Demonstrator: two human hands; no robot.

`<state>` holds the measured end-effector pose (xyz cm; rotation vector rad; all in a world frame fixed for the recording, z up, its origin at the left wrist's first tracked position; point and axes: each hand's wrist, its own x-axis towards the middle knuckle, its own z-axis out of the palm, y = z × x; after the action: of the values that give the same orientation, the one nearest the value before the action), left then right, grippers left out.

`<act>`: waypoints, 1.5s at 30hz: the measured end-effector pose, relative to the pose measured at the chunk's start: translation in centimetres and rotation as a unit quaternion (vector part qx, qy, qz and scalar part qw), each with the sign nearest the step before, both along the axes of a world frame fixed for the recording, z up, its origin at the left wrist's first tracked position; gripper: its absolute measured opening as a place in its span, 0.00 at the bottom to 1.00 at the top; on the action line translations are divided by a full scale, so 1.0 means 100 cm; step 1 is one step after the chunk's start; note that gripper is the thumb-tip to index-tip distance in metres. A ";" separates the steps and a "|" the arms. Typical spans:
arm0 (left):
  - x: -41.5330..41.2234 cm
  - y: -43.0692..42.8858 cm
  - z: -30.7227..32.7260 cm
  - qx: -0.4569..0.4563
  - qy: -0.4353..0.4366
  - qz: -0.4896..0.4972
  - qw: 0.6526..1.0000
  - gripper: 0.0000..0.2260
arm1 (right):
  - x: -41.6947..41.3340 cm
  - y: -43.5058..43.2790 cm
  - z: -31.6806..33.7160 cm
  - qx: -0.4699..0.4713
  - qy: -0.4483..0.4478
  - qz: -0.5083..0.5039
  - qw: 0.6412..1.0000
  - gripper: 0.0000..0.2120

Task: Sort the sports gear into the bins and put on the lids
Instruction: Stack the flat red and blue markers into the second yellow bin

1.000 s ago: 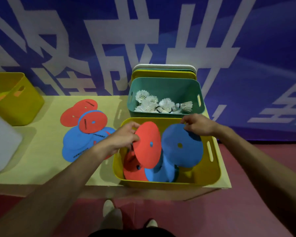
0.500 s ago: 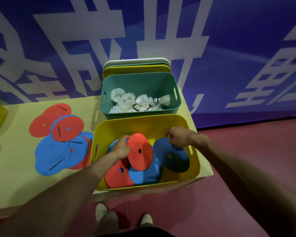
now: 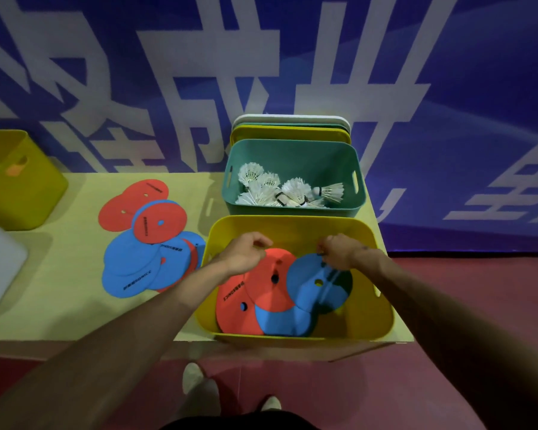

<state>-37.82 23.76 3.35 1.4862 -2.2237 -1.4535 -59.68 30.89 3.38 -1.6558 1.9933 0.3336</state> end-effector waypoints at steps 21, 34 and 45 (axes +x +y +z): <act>0.134 -0.077 0.080 -0.043 0.268 0.168 0.948 0.12 | 0.140 -0.103 0.093 -0.176 -0.310 -0.069 0.932 0.10; 0.268 -0.157 -0.004 0.010 0.142 0.265 0.954 0.08 | 0.267 -0.197 0.031 -0.062 -0.292 -0.093 0.950 0.11; 0.340 -0.184 -0.113 0.114 0.050 0.304 0.945 0.19 | 0.297 -0.225 -0.071 -0.035 -0.266 -0.332 0.905 0.19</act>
<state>-3.82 5.31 -7.95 1.8853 -1.3745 -1.5423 -29.95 8.38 -3.75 -0.8665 1.9859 -0.4032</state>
